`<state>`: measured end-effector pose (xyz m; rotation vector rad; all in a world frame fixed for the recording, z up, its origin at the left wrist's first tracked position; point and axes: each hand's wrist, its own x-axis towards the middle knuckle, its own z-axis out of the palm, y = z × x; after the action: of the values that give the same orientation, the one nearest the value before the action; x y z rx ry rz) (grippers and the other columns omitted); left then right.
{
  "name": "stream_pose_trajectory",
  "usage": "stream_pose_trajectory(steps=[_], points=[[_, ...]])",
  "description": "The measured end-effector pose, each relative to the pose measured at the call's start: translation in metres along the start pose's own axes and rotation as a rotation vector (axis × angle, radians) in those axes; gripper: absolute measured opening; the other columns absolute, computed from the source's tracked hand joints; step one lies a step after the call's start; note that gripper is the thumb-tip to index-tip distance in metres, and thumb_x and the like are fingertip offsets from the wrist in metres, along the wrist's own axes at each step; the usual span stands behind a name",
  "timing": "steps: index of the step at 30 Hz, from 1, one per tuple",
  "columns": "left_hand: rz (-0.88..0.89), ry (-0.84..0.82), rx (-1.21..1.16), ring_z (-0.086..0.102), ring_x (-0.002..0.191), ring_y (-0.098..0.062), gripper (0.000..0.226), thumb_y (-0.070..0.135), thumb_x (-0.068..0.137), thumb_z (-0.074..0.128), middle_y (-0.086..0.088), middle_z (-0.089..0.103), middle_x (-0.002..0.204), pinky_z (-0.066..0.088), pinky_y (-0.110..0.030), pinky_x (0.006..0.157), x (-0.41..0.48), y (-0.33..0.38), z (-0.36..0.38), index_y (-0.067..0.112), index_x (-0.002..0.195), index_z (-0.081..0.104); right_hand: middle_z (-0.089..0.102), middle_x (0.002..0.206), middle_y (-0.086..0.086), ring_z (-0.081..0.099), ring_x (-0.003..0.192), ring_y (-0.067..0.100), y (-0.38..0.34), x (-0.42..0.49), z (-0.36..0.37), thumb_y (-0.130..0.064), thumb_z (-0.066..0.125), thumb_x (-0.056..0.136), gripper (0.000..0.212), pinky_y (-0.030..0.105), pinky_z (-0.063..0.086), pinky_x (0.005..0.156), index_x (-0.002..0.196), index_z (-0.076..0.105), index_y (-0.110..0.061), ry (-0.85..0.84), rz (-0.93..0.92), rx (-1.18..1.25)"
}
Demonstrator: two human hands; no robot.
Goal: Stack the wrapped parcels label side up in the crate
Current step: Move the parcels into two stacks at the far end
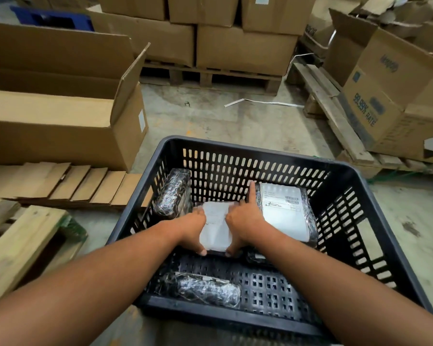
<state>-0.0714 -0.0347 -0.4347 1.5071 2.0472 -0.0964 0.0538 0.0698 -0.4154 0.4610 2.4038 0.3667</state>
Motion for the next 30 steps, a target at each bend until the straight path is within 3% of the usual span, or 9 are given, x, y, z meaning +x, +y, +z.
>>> stream_pose_trajectory(steps=[2, 3, 7, 11, 16, 20, 23, 27, 30], points=[[0.007, -0.009, 0.039, 0.047, 0.130, -0.033, 0.106, 0.031, 0.078, 0.084, -0.019, 0.029, 0.157, 0.041, -0.039, 0.109, 0.003, 0.000, 0.009, 0.002, 0.154, 0.018, 0.063, 0.076, -0.002, 0.062, 0.112, 0.032, -0.006, -0.001, 0.002, -0.084, 0.055, 0.081, 0.067, 0.089, -0.031, 0.080, 0.102, 0.073, -0.023, -0.071, 0.006, -0.088], [0.014, -0.026, 0.067, 0.041, 0.137, -0.035, 0.106, 0.028, 0.081, 0.082, -0.019, 0.016, 0.163, 0.037, -0.040, 0.113, 0.004, 0.000, 0.012, 0.003, 0.157, 0.011, 0.059, 0.071, -0.003, 0.061, 0.114, 0.032, -0.007, -0.002, 0.003, -0.080, 0.055, 0.086, 0.060, 0.089, -0.033, 0.074, 0.097, 0.073, -0.024, -0.088, 0.014, -0.128], [-0.002, -0.079, 0.150, 0.016, 0.150, -0.042, 0.098, 0.017, 0.093, 0.067, -0.018, -0.018, 0.164, 0.027, -0.044, 0.119, 0.010, 0.003, 0.026, 0.008, 0.158, -0.006, 0.073, 0.119, 0.004, 0.041, 0.145, 0.044, -0.010, -0.001, 0.008, -0.077, 0.051, 0.090, 0.064, 0.090, -0.031, 0.074, 0.118, 0.072, -0.024, -0.133, 0.060, -0.257], [-0.008, 0.001, 0.174, 0.006, 0.150, -0.046, 0.082, -0.011, 0.094, 0.046, -0.023, -0.020, 0.163, 0.034, -0.046, 0.116, 0.015, 0.004, 0.033, -0.001, 0.156, -0.007, 0.053, 0.154, 0.015, 0.023, 0.152, 0.053, -0.015, 0.001, 0.010, -0.075, 0.045, 0.095, 0.070, 0.093, -0.028, 0.073, 0.137, 0.064, -0.023, -0.181, 0.101, -0.339], [-0.035, 0.033, 0.210, 0.005, 0.150, -0.047, 0.081, -0.019, 0.092, 0.042, -0.024, -0.019, 0.162, 0.040, -0.046, 0.112, 0.022, 0.010, 0.033, -0.004, 0.155, -0.007, 0.041, 0.163, 0.018, 0.018, 0.153, 0.054, -0.018, 0.008, 0.015, -0.065, 0.043, 0.101, 0.063, 0.095, -0.026, 0.067, 0.146, 0.057, -0.023, -0.204, 0.139, -0.373], [-0.081, 0.033, 0.097, 0.022, 0.148, -0.043, 0.091, -0.005, 0.090, 0.059, -0.023, -0.014, 0.164, 0.037, -0.042, 0.114, 0.020, 0.011, 0.021, 0.000, 0.157, -0.002, 0.046, 0.158, 0.018, 0.018, 0.154, 0.052, -0.020, 0.011, 0.018, -0.059, 0.045, 0.102, 0.056, 0.095, -0.024, 0.069, 0.141, 0.061, -0.022, -0.224, 0.150, -0.377], [-0.086, 0.083, 0.006, 0.032, 0.144, -0.038, 0.105, 0.012, 0.081, 0.079, -0.023, 0.003, 0.165, 0.034, -0.039, 0.116, 0.018, 0.009, 0.009, 0.003, 0.157, 0.008, 0.057, 0.150, 0.015, 0.027, 0.152, 0.048, -0.018, 0.012, 0.021, -0.059, 0.051, 0.100, 0.051, 0.095, -0.017, 0.087, 0.132, 0.067, -0.022, -0.147, 0.127, -0.324], [-0.041, 0.182, -0.062, 0.033, 0.145, -0.036, 0.082, 0.022, 0.083, 0.081, -0.022, 0.021, 0.162, 0.032, -0.040, 0.115, 0.010, 0.009, -0.016, 0.009, 0.150, 0.037, 0.076, 0.105, -0.002, 0.054, 0.132, 0.039, -0.010, 0.011, 0.021, -0.051, 0.066, 0.095, 0.034, 0.091, -0.012, 0.099, 0.110, 0.072, -0.022, 0.022, 0.071, -0.148], [-0.015, 0.270, -0.047, 0.028, 0.148, -0.034, 0.079, 0.020, 0.086, 0.077, -0.014, 0.019, 0.165, 0.026, -0.042, 0.119, -0.005, 0.003, -0.046, 0.019, 0.154, 0.036, 0.076, 0.097, -0.002, 0.062, 0.118, 0.034, -0.006, 0.009, 0.019, -0.054, 0.070, 0.090, 0.037, 0.089, -0.016, 0.098, 0.109, 0.071, -0.022, 0.166, 0.044, 0.007]])
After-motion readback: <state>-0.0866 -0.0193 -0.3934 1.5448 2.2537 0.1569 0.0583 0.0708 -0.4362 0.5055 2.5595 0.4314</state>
